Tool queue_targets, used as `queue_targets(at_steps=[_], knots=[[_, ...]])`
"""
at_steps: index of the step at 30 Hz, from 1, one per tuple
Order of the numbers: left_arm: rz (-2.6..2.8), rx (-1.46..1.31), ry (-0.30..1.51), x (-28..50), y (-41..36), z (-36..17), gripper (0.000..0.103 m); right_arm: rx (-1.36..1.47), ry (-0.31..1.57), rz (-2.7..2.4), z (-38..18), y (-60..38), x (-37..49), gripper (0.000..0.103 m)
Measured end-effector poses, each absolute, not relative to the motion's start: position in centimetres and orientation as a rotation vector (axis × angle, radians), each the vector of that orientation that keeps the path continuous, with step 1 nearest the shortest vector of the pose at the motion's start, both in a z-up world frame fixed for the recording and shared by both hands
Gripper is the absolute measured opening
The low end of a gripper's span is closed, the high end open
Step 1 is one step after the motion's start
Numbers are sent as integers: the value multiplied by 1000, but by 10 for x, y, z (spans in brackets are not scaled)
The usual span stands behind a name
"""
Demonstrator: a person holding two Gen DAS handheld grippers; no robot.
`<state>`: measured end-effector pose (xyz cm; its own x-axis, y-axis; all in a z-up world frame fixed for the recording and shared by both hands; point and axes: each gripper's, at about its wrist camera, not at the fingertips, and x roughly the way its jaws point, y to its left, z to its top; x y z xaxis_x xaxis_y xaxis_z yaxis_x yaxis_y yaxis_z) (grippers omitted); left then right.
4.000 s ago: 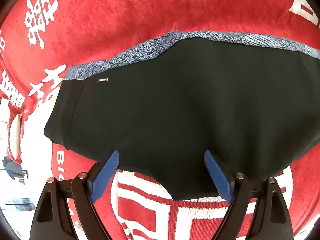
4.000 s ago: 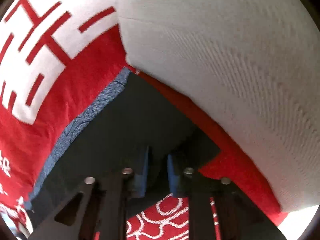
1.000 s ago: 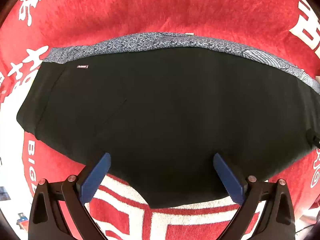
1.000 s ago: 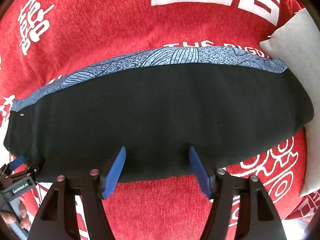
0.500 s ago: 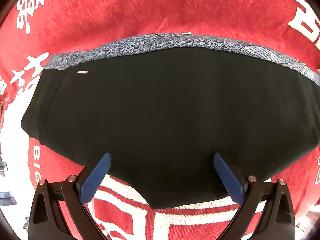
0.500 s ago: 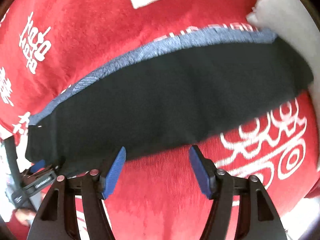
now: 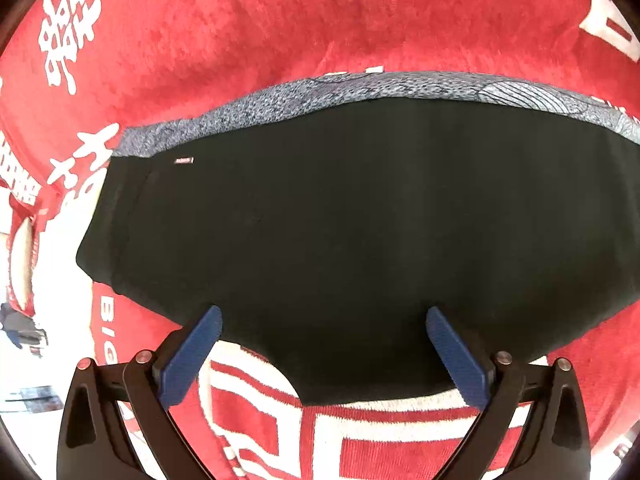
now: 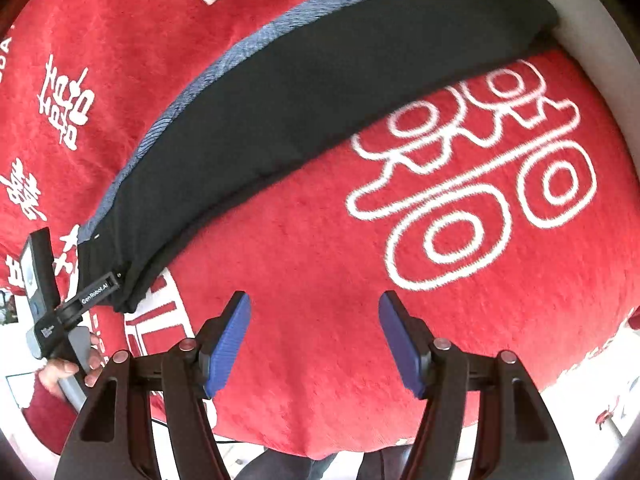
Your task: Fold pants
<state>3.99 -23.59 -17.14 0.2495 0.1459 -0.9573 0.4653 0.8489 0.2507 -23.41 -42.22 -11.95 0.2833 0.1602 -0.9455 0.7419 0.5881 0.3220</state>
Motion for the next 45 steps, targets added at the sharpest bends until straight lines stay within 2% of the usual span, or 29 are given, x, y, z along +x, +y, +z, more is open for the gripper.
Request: queue_targets(at_steps=[19, 37, 45], knots=[[-489, 671, 1305, -36, -344, -140, 103, 1014, 1165, -488, -119, -461, -269, 70], [-602, 620, 1284, -55, -441, -133, 103, 1233, 870, -632, -119, -540, -309, 70], [-595, 574, 1322, -53, -473, -157, 103, 1269, 699, -685, -126, -578, -305, 67]])
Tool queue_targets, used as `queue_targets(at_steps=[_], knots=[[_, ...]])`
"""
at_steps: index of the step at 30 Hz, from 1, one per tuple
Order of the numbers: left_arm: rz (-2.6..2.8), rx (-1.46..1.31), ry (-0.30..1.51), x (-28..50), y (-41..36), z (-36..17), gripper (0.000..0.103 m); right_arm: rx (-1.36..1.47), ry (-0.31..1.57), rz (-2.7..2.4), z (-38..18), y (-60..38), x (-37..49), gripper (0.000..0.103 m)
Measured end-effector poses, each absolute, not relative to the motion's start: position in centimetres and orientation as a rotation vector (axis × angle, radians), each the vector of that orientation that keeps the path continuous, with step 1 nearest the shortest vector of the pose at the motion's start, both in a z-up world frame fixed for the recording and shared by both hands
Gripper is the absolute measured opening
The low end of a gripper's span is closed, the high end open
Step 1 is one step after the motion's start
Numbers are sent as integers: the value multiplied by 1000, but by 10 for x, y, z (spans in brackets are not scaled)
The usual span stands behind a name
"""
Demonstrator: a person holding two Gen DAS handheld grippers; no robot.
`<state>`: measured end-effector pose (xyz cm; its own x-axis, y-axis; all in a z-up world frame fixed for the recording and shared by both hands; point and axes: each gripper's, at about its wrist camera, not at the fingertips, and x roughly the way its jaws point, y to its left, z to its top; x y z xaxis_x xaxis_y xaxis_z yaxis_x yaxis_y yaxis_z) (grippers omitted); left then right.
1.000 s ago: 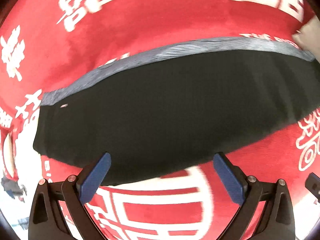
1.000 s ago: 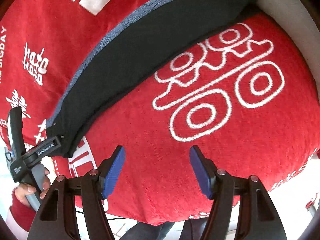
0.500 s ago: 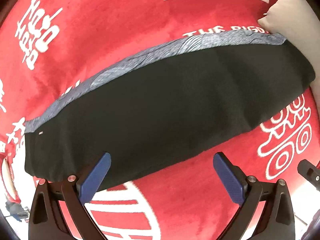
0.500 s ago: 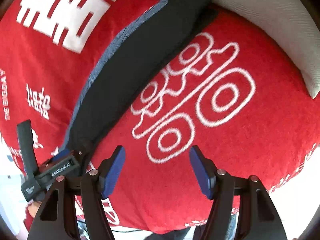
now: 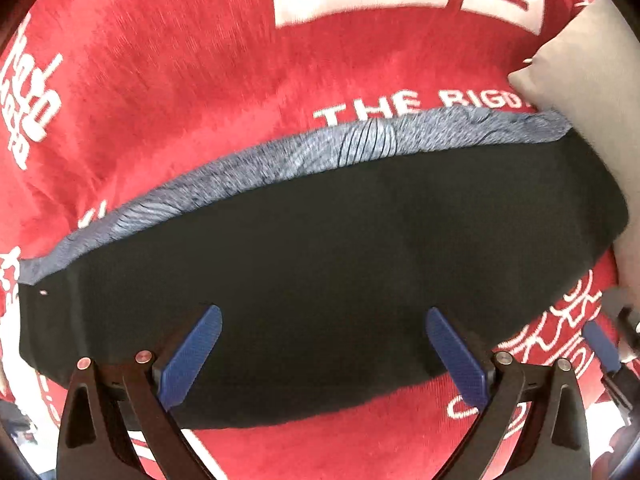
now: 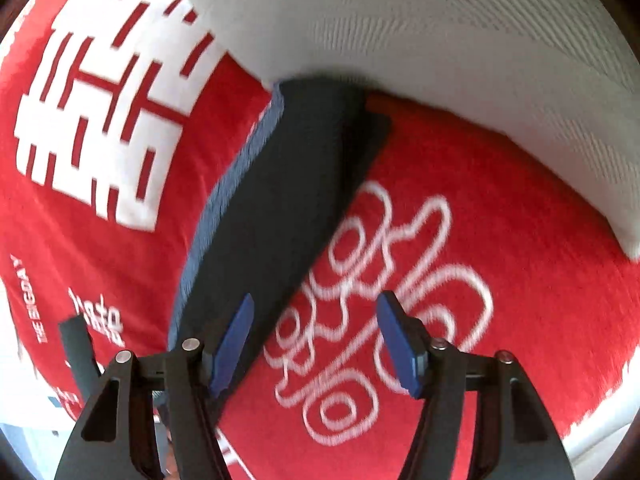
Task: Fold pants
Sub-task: 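Grasp the strip end near the white pillow with the right tool and lift it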
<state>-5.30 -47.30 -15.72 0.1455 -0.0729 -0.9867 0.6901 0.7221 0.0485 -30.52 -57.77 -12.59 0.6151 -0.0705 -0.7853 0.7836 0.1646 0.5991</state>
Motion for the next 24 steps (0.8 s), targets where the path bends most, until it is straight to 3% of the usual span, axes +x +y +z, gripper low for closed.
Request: queue_targets(at_steps=[10, 16, 17, 20, 24], knots=[[-601, 562, 1329, -52, -472, -168, 103, 1249, 550, -676, -132, -612, -297, 65], [-606, 560, 1320, -49, -467, -174, 103, 1158, 588, -683, -131, -621, -273, 65], [-606, 564, 1317, -49, -466, -173, 103, 1157, 605, -687, -131, -622, -271, 62], [-623, 566, 1292, -52, -468, -160, 103, 1159, 695, -719, -131, -629, -265, 20], [-678, 507, 1269, -56, -477, -140, 92, 1075, 733, -692, -117, -627, -258, 16]])
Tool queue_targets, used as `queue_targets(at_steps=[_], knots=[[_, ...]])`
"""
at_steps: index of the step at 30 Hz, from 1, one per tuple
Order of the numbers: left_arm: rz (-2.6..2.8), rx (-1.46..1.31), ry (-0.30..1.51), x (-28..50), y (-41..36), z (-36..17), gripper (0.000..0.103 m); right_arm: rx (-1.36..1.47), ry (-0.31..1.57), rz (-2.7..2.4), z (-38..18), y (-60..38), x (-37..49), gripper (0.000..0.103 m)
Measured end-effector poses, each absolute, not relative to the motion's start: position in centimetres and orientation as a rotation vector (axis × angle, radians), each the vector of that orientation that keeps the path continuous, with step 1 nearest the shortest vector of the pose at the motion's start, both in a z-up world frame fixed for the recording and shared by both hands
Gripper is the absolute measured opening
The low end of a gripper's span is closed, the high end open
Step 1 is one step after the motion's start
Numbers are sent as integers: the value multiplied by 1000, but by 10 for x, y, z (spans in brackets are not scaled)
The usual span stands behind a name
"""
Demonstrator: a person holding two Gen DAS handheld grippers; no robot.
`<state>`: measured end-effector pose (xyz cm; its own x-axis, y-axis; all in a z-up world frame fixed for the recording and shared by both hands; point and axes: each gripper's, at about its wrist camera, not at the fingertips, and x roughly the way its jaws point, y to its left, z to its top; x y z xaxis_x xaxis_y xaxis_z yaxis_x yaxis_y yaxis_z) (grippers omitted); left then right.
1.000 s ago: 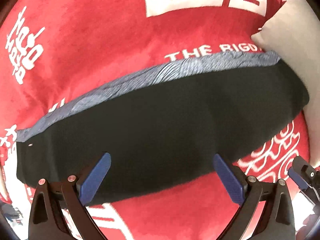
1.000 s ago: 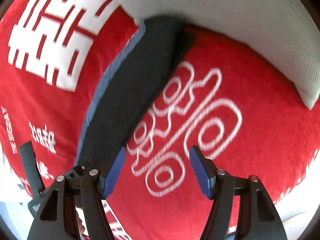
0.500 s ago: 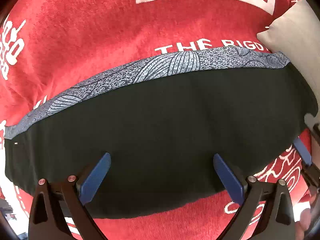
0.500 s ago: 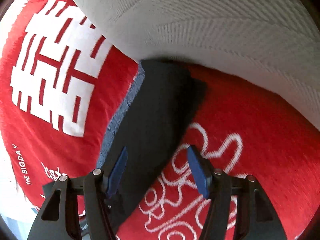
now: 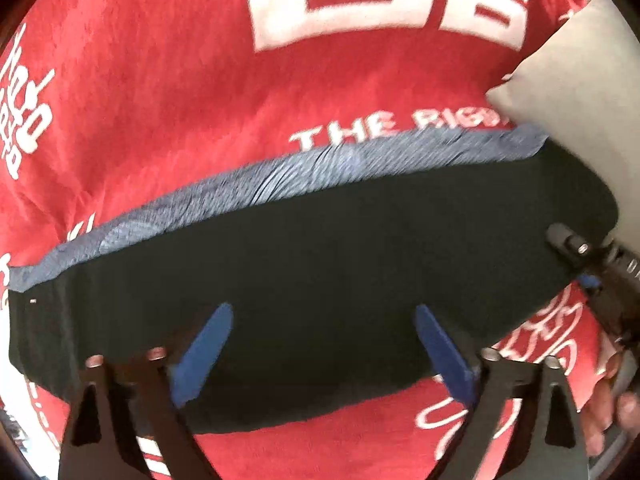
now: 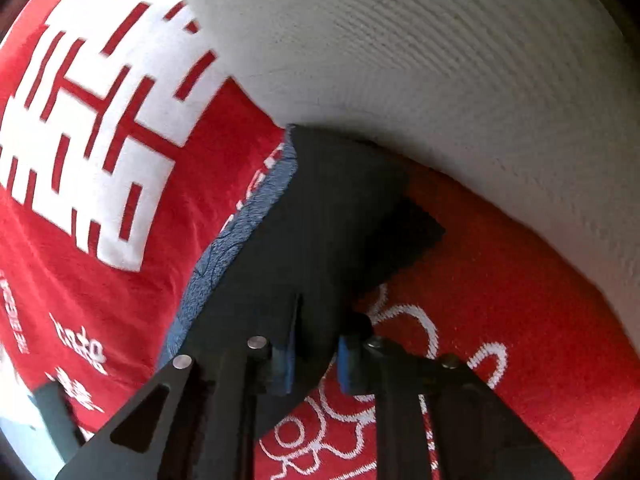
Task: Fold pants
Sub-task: 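Grasp the strip end near the white pillow with the right tool and lift it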
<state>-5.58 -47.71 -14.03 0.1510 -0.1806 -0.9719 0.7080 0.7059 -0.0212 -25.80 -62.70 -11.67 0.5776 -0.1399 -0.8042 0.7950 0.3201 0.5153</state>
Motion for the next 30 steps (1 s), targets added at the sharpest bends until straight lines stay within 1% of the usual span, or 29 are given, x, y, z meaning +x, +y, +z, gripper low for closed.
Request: queue_targets(at_steps=[5, 6, 8, 9, 10, 12, 14, 24, 27, 30], knots=[[-732, 453, 1240, -59, -490, -138, 92, 1030, 727, -652, -101, -625, -254, 16], [-745, 434, 1250, -60, -490, -144, 92, 1028, 730, -649, -102, -625, -254, 16], [-756, 416, 1338, -60, -490, -170, 92, 1025, 740, -644, -102, -626, -253, 15], [-753, 402, 1327, -63, -487, -177, 93, 1024, 747, -633, -102, -625, -252, 14], [-765, 412, 1259, -70, -486, -174, 93, 1010, 745, -637, -100, -623, -250, 14], [-770, 437, 1230, -76, -487, -174, 93, 979, 745, -619, -93, -620, -245, 14], [-779, 401, 1246, -72, -484, -174, 93, 939, 750, -606, -85, -616, -237, 13], [-819, 380, 1215, -73, -474, -172, 93, 718, 811, -502, -43, -572, -201, 13], [-840, 374, 1245, -69, -462, -165, 93, 639, 825, -486, -33, -553, -191, 13], [-832, 305, 1266, -53, -430, -147, 93, 555, 844, -480, -22, -532, -178, 13]])
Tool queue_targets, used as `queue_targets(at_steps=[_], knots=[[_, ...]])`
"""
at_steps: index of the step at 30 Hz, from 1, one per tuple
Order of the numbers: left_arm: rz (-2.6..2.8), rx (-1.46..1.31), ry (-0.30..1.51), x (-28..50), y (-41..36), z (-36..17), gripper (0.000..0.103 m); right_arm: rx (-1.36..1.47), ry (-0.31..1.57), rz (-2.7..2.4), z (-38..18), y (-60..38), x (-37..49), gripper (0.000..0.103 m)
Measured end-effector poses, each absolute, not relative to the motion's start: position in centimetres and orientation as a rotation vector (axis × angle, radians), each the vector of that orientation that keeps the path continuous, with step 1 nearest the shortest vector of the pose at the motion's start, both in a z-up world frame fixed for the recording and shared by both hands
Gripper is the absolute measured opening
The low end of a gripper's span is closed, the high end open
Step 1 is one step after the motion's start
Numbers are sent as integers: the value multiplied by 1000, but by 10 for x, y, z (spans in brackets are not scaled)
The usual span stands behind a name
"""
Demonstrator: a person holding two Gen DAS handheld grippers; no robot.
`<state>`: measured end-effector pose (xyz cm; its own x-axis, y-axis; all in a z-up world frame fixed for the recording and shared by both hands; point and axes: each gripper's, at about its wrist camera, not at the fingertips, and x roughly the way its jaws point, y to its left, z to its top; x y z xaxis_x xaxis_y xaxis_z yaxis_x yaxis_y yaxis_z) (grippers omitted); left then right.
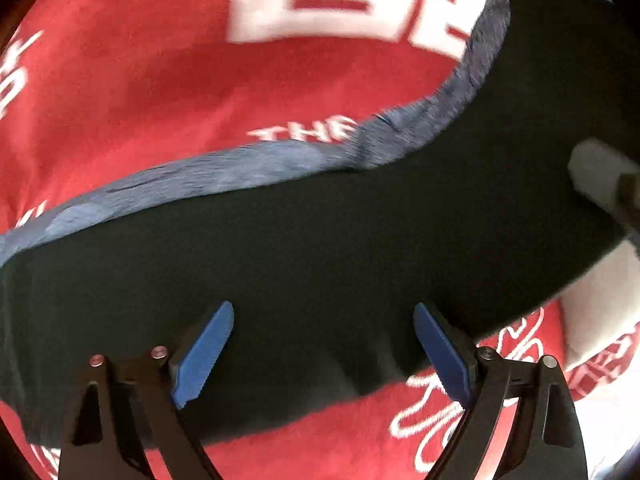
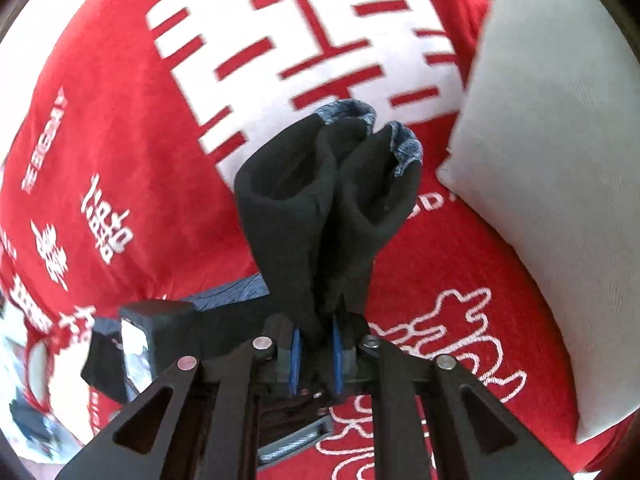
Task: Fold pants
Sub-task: 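Grasp the strip end near the white pillow with the right tool and lift it, then fold the held strip end over toward the left tool and lower it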
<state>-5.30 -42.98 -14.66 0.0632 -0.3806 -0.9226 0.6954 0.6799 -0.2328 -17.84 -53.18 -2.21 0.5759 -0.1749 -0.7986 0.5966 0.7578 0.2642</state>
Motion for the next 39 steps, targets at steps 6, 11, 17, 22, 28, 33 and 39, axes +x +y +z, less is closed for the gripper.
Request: queue_targets(at_steps=[6, 11, 17, 22, 28, 33, 39], knots=[[-746, 258, 1242, -14, -344, -116, 93, 365, 902, -465, -12, -476, -145, 13], [-612, 260, 1231, 14, -269, -105, 93, 171, 987, -386, -26, -410, -107, 14], [-418, 206, 1264, 46, -188, -119, 93, 25, 1101, -330, -82, -334, -59, 14], [-381, 208, 1259, 58, -154, -123, 93, -90, 1190, -353, -125, -286, -46, 15], [-394, 184, 1264, 67, -147, -122, 93, -175, 1185, -335, -123, -267, -52, 39], [-530, 149, 1272, 67, -167, -104, 93, 30, 1141, -277, -83, -291, -88, 56], [-753, 174, 1297, 56, -224, -103, 93, 233, 1167, -345, -73, -330, -126, 56]])
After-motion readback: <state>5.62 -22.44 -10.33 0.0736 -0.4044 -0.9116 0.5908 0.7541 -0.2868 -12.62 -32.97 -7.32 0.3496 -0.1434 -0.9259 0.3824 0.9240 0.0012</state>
